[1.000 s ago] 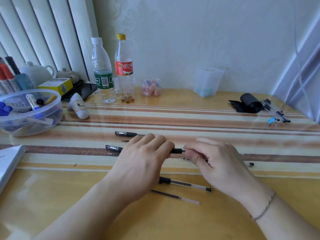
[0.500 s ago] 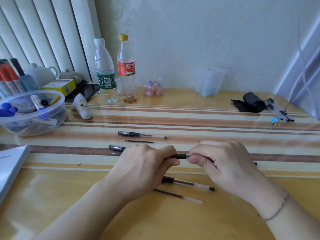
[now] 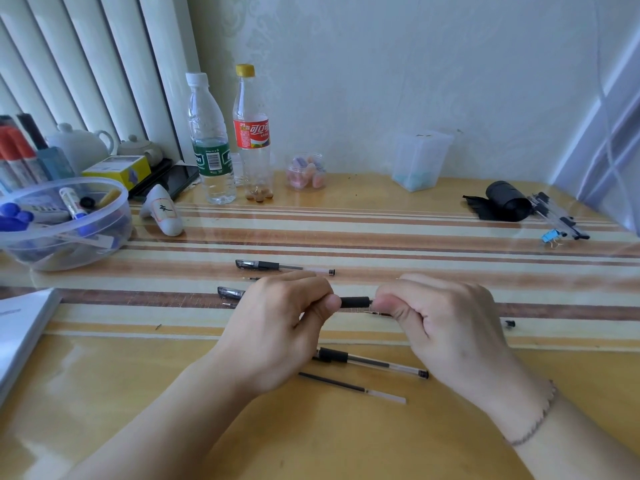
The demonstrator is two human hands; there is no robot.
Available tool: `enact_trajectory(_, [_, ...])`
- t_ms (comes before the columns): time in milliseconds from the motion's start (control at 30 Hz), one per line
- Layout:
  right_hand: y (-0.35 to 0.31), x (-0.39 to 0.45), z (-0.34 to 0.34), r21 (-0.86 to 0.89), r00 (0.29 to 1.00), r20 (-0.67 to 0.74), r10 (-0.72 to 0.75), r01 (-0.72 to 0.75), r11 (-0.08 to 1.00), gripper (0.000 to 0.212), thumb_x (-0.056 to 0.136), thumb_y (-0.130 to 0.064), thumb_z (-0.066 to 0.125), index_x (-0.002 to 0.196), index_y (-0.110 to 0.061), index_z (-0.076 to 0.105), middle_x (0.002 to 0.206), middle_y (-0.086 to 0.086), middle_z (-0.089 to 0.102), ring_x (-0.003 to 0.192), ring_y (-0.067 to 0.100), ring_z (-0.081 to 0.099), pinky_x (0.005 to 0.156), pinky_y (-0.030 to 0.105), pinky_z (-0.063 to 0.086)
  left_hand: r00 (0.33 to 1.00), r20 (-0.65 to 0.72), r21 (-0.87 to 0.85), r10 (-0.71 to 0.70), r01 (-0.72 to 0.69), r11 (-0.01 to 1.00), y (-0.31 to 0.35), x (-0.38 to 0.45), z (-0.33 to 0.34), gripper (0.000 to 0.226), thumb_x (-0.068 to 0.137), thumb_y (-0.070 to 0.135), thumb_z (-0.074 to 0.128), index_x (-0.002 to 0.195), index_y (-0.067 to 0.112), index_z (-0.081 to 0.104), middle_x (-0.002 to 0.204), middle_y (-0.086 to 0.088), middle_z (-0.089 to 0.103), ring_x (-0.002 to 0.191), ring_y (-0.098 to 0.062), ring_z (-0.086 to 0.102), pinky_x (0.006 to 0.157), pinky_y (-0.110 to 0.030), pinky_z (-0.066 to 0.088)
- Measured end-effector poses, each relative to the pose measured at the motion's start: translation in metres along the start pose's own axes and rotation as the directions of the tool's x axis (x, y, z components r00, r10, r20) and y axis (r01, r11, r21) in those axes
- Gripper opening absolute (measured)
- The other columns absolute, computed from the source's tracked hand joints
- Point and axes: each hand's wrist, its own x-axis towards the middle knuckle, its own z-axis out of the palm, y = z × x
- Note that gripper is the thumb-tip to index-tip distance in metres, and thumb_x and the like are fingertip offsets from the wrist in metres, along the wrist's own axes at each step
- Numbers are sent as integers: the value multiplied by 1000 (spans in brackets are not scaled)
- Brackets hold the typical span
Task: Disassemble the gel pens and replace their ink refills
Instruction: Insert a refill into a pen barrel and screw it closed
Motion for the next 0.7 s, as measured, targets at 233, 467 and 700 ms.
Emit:
enact_trajectory(233, [-9,4,3,82,998,-66,3,2,997,32,87,-48,60,90,-20,75,76,-15,67,65,10,64,53,31,50,987,-46,-117,-156,150,982,-6,0,4,42,95,30,43,55,21,30,48,6,26,48,-12,26,46,-18,18])
enact_trajectory(467, [-2,1,3,-48,994,50,100,-98,994,11,86,-31,69,85,-27,58,72,-18,52,43,5,38,42,18,33,995,-50,-111,-91,85,990,-4,-1,4,41,95,27,45,58,11,42,48,10,32,49,-9,32,48,-16,23])
enact_trajectory(700, [-1,0,-3,98,979,169,114,-131,987,39,89,-56,46,113,-30,63,80,-17,58,62,-8,54,50,10,36,993,-45,-115,-107,102,988,-2,0,2,32,95,21,51,66,10,59,53,15,47,46,-5,39,47,-10,25])
